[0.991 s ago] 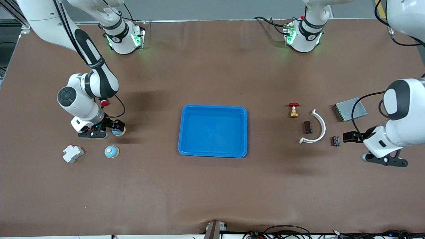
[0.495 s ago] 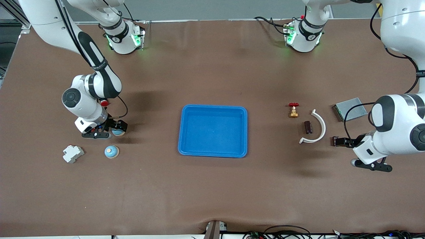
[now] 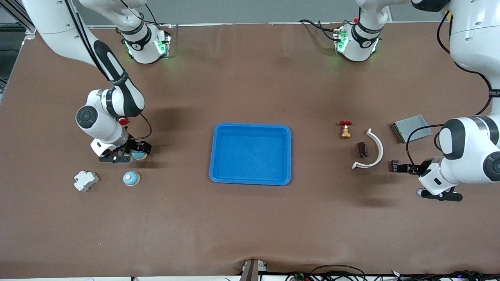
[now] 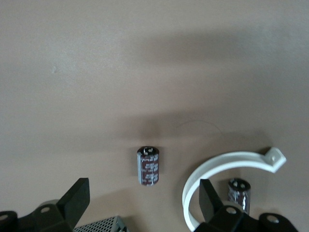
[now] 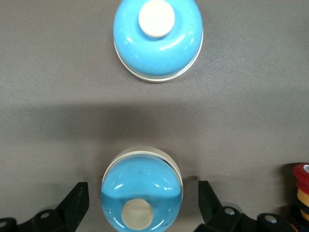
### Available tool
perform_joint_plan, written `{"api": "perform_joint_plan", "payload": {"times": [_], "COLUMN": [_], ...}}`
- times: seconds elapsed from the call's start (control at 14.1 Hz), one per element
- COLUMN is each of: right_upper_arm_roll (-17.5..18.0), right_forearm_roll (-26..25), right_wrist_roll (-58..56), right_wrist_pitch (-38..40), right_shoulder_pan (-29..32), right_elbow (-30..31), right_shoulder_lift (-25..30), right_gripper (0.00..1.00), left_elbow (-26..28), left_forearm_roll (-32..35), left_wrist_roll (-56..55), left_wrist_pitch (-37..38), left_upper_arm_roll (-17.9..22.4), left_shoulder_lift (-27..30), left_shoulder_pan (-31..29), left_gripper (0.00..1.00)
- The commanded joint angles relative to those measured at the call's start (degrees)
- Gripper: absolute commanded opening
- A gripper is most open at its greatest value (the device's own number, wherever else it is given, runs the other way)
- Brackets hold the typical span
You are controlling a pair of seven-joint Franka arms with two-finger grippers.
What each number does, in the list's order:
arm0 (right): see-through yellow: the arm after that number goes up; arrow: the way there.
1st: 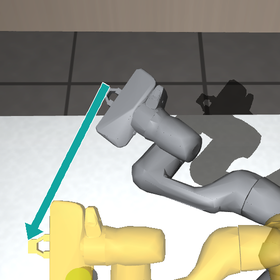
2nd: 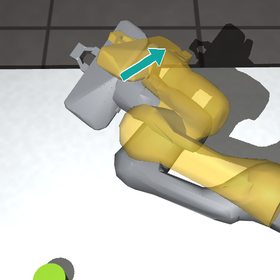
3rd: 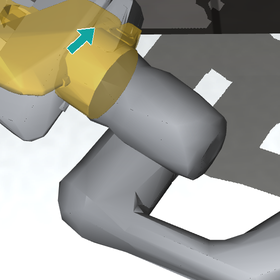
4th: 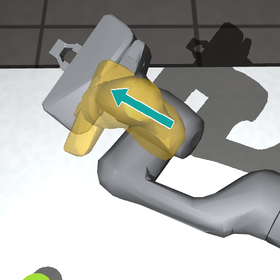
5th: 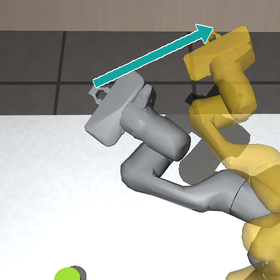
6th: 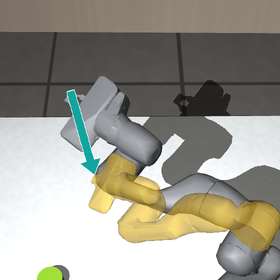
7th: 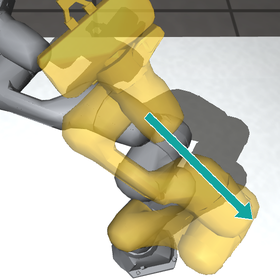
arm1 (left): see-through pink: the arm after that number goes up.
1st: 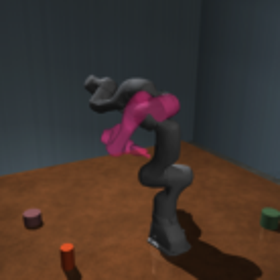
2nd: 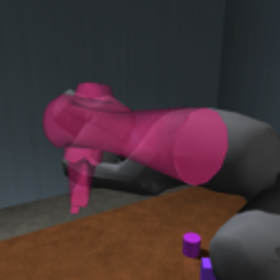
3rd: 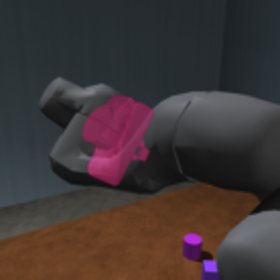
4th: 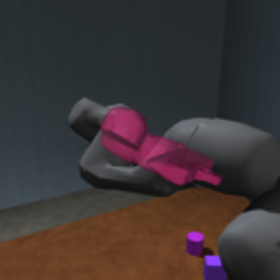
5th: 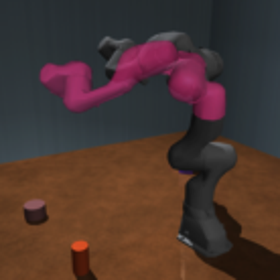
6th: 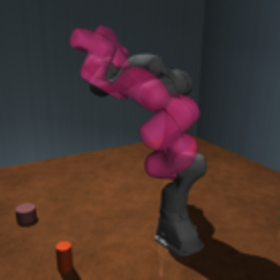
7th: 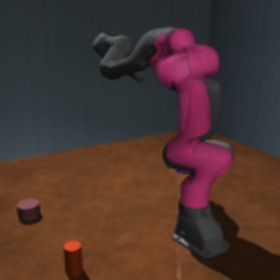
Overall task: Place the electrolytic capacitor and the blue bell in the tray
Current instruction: 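Grasp the blue bell with the right gripper while the left grasps the capacitor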
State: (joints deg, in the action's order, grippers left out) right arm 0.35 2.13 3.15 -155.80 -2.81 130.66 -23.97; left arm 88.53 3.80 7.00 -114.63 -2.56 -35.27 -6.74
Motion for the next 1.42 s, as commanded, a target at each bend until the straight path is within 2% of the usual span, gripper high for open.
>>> {"api": "perform_joint_plan", "payload": {"times": [0.0, 0.07, 0.14, 0.35, 0.57, 0.78, 1.13, 1.34], "right_upper_arm_roll": [0.0, 0.0, 0.0, 0.0, 0.1, 0.3, 0.2, 0.1], "right_forearm_roll": [0.5, 0.6, 0.5, 0.5, 0.5, 0.6, 0.6, 0.6], "right_wrist_roll": [0.5, 0.7, 1.2, 6.6, 14.7, 23.9, 44.8, 55.2], "right_wrist_pitch": [0.1, 0.2, 0.3, 1.5, 9.1, 14.9, 15.3, 15.3], "right_shoulder_pan": [-0.6, -1.0, -1.1, -4.2, -8.3, -12.5, -23.8, -28.7], "right_elbow": [-0.1, -0.1, -0.1, -0.7, -4.3, -8.6, -15.2, -20.8], "right_shoulder_lift": [-0.3, -0.3, -0.1, 0.8, 3.1, 3.4, 2.4, -1.8], "right_gripper": [0.43, 0.04, 0.0, 0.0, 0.0, 0.0, 0.0, 0.0], "left_elbow": [5.8, 7.3, 8.5, 12.5, 15.7, 16.2, 16.1, 15.9], "left_forearm_roll": [-0.8, -0.8, -0.8, -0.8, -0.7, -0.3, -0.1, 0.0], "left_wrist_roll": [-3.3, -4.2, -4.9, -5.2, -5.2, -5.2, -5.1, -4.9], "left_wrist_pitch": [-5.4, -6.9, -8.3, -12.6, -15.8, -15.9, -15.9, -16.0], "left_upper_arm_roll": [-0.2, -0.2, -0.2, -0.1, -0.1, -0.1, 0.0, 0.0], "left_shoulder_lift": [2.2, 2.7, 3.1, 3.9, 4.2, 3.9, 2.8, 1.9], "left_shoulder_pan": [-0.3, -0.3, -0.3, -0.4, -0.6, -0.6, -0.8, -1.3], "left_gripper": [1.0, 1.0, 1.0, 1.0, 1.0, 1.0, 1.0, 1.0]}}
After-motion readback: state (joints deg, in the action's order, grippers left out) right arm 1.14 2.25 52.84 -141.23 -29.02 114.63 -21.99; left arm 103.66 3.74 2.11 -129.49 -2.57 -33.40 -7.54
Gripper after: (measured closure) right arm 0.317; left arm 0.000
